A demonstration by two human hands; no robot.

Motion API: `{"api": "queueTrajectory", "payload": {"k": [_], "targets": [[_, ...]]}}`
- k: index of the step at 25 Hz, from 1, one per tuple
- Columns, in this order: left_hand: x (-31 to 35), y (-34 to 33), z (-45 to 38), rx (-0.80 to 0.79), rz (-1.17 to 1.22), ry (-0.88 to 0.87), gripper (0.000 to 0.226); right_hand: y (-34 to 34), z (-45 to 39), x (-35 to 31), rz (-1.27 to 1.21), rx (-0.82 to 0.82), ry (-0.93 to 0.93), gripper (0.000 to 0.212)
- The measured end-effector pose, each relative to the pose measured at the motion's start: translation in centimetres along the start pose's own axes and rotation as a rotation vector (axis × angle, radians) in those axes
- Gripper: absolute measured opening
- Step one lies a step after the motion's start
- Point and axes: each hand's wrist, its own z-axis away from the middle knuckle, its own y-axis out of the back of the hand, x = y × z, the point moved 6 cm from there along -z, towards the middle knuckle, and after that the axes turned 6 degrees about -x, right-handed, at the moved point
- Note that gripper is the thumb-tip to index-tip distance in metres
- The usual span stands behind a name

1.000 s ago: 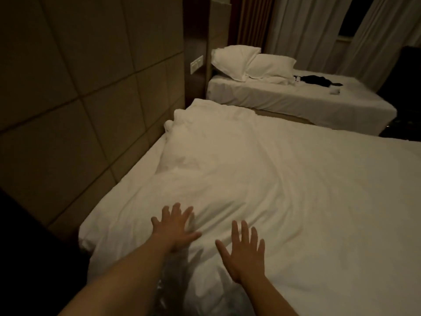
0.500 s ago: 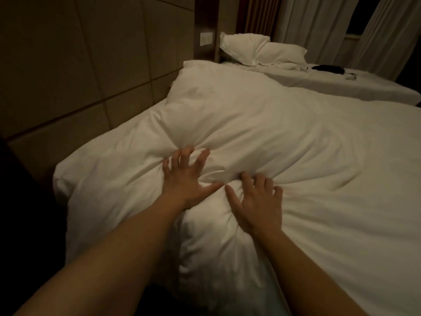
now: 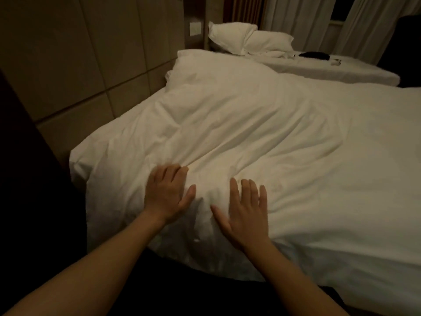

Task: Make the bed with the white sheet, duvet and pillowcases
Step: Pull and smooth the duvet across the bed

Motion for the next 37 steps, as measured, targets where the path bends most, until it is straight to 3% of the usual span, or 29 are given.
{"api": "queueTrajectory", "payload": {"k": [5, 8, 14, 22, 26, 31, 35, 37], "targets": [[-1.4, -1.7, -0.6, -0.078, -0.055, 0.135, 0.051, -0.2, -0.7, 0.3, 0.088, 0.154, 0.009, 0.062], [-1.9, -1.8, -2.4, -0.086, -0.061, 0.116, 0.046, 0.2, -1.9, 0.2, 0.133, 0.211, 0.022, 0.052], [-2.5, -1.4, -3.6, -0.132, 0.001, 0.102, 0.052, 0.5, -3.1, 0.4, 0.123, 0.216, 0.037, 0.048], [-2.5, 0.4, -4.9, 0.007, -0.026, 0.011, 0.054, 2.5, -5.0, 1.8, 0.018, 0.144, 0.228, 0.055], [-1.0, 1.9, -2.0, 0.156, 0.026, 0.008, 0.041, 3.9, -6.3, 2.9, -0.074, 0.156, 0.158, 0.055], [1.2, -1.5, -0.6, -0.007, -0.038, 0.177, 0.060, 4.2, -6.2, 2.4, -0.063, 0.165, 0.177, 0.057], [0.6, -0.4, -2.8, 0.049, -0.049, 0.089, 0.069, 3.6, -2.4, 3.4, -0.004, 0.303, 0.004, 0.037], [0.0, 0.8, -3.4, 0.098, -0.036, 0.029, 0.070, 2.1, 0.6, 4.3, 0.016, 0.257, -0.105, 0.050]]}}
